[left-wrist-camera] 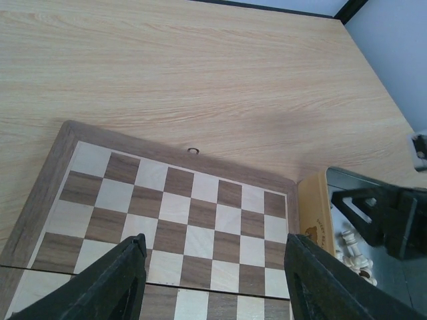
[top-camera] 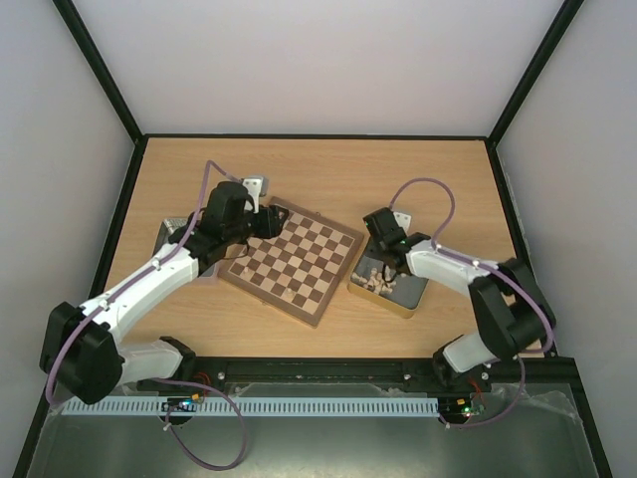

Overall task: Set up the chess pieces on the board
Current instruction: Pick up the chess piece from the storage box.

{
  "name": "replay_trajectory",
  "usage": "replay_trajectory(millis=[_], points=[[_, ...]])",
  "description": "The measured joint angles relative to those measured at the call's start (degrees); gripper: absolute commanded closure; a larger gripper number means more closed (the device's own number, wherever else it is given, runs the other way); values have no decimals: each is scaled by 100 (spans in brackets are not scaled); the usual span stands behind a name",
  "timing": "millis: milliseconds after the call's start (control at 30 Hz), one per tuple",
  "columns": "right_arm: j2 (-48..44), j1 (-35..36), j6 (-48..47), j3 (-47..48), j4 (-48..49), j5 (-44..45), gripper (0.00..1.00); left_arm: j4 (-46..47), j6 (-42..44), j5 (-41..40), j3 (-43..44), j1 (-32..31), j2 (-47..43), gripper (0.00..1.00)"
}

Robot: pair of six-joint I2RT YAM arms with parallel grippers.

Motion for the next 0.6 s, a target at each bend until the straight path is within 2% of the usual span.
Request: replay_trajectory(millis=[233, 600], points=[[863, 0, 157, 407, 98, 173, 66, 153, -55, 92, -195, 0, -160, 40], [1099, -2, 271, 407, 111, 407, 73, 170, -127, 151, -251, 0, -221, 40]])
